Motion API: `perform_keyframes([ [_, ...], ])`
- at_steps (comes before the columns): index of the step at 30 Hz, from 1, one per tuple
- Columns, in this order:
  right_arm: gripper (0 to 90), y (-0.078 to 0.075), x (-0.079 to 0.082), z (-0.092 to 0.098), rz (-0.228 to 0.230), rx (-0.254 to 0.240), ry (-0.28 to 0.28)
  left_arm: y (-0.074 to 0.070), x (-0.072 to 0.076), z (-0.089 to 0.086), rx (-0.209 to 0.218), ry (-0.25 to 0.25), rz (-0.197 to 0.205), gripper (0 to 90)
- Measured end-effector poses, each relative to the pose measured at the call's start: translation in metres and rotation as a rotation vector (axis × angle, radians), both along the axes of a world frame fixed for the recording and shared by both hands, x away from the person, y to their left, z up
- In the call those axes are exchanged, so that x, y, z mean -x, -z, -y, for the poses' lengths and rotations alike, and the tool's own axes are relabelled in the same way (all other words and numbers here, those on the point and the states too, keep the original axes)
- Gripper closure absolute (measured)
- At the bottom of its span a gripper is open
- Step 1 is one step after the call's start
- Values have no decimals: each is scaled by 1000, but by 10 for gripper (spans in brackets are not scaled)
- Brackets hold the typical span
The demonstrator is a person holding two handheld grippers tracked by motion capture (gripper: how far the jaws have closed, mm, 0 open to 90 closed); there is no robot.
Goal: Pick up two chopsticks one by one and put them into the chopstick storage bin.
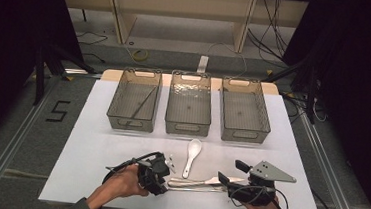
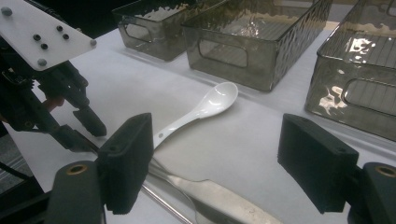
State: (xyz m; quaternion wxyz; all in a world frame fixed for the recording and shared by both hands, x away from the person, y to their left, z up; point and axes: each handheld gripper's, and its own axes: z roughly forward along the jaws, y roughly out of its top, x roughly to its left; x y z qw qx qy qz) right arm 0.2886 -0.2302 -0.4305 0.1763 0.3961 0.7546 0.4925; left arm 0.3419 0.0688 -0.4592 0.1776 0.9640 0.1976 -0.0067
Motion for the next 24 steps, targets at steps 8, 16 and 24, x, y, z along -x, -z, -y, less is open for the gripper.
perform_keyframes([
  [8, 276, 0, 0, 0, 2, 4, -4, 3, 0, 2, -10, 20, -4, 726],
  [16, 276, 1, -1, 0, 0, 4, -2, 3, 1, 4, -44, 52, 18, 760],
  [24, 277, 1, -1, 0, -11, 9, 4, 2, 3, 6, -61, 95, 36, 783],
])
